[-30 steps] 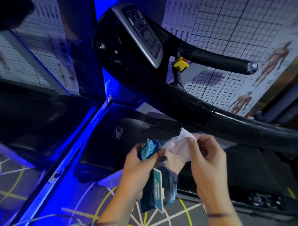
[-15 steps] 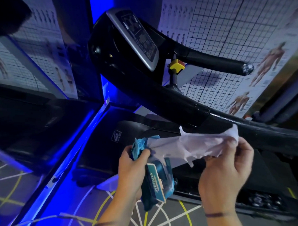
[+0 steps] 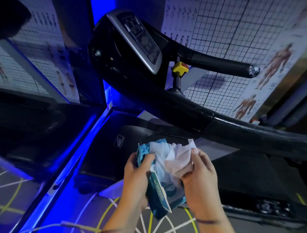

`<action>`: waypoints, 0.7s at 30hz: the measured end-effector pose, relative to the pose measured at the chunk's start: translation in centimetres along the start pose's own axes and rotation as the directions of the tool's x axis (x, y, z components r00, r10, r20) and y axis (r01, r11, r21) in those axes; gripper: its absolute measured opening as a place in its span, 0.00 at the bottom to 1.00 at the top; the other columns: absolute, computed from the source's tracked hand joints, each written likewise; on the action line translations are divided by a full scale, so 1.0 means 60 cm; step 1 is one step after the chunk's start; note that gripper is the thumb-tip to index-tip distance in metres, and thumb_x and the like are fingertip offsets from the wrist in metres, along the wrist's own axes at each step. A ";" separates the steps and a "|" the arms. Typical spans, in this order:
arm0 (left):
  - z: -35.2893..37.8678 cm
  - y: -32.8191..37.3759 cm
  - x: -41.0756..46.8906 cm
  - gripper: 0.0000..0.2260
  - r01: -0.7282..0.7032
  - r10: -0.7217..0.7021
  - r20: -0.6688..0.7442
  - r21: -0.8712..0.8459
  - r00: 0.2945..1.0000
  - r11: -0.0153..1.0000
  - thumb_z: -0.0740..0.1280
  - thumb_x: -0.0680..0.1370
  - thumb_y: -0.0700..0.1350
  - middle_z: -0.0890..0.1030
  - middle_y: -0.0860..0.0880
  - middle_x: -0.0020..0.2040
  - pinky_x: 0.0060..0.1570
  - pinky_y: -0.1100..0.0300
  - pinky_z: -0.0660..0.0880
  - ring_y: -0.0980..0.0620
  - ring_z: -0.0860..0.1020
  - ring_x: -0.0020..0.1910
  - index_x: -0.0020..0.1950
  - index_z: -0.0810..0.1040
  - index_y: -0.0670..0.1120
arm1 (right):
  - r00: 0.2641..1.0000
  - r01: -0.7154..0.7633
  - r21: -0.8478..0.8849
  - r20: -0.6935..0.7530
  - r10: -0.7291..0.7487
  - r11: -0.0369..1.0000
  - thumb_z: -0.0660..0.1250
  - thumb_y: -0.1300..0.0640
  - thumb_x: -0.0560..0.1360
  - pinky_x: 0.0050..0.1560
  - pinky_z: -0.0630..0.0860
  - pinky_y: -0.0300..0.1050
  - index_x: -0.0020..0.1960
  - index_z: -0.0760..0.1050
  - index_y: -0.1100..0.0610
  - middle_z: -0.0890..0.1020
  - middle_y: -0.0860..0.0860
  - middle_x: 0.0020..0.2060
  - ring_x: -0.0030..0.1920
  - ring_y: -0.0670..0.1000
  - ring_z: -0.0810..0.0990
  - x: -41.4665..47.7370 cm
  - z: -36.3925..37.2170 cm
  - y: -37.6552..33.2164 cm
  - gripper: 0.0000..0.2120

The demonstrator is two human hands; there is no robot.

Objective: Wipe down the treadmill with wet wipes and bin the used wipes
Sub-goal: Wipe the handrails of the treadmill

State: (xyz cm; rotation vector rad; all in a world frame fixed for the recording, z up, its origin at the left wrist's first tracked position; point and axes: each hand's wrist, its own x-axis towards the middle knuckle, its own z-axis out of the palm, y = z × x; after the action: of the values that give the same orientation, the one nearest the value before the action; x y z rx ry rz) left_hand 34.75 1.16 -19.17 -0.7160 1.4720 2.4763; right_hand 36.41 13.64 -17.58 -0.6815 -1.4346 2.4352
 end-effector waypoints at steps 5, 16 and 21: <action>0.004 0.002 -0.010 0.19 -0.009 0.009 0.053 0.012 0.999 1.000 0.81 0.68 0.55 0.87 0.37 0.52 0.58 0.34 0.80 0.39 0.85 0.47 0.53 0.83 0.48 | 0.999 0.010 0.011 0.032 -0.010 1.000 0.62 0.57 0.83 0.35 0.68 0.47 0.53 0.76 0.60 0.76 0.62 0.34 0.30 0.55 0.75 -0.003 0.015 0.011 0.07; -0.005 -0.007 0.000 0.15 0.002 -0.004 0.129 0.014 0.992 1.000 0.78 0.76 0.41 0.87 0.38 0.51 0.57 0.41 0.81 0.38 0.87 0.50 0.61 0.82 0.43 | 0.962 0.270 -0.268 0.108 -0.249 0.925 0.63 0.58 0.83 0.42 0.76 0.55 0.50 0.76 0.53 0.82 0.57 0.41 0.39 0.56 0.79 -0.007 0.010 0.007 0.05; 0.002 -0.014 -0.005 0.12 -0.015 0.001 0.153 0.092 0.988 0.996 0.79 0.75 0.44 0.88 0.40 0.50 0.62 0.35 0.80 0.34 0.86 0.55 0.55 0.81 0.49 | 0.943 0.328 -0.197 0.010 -0.332 0.924 0.63 0.55 0.83 0.44 0.76 0.52 0.52 0.77 0.54 0.80 0.55 0.44 0.43 0.55 0.78 -0.001 -0.013 -0.001 0.05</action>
State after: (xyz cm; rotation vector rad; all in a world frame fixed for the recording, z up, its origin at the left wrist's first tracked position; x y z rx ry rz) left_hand 35.31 1.68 -19.62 -0.4928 1.5240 2.3905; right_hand 36.83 14.23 -17.84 -0.4582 -1.6452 2.0421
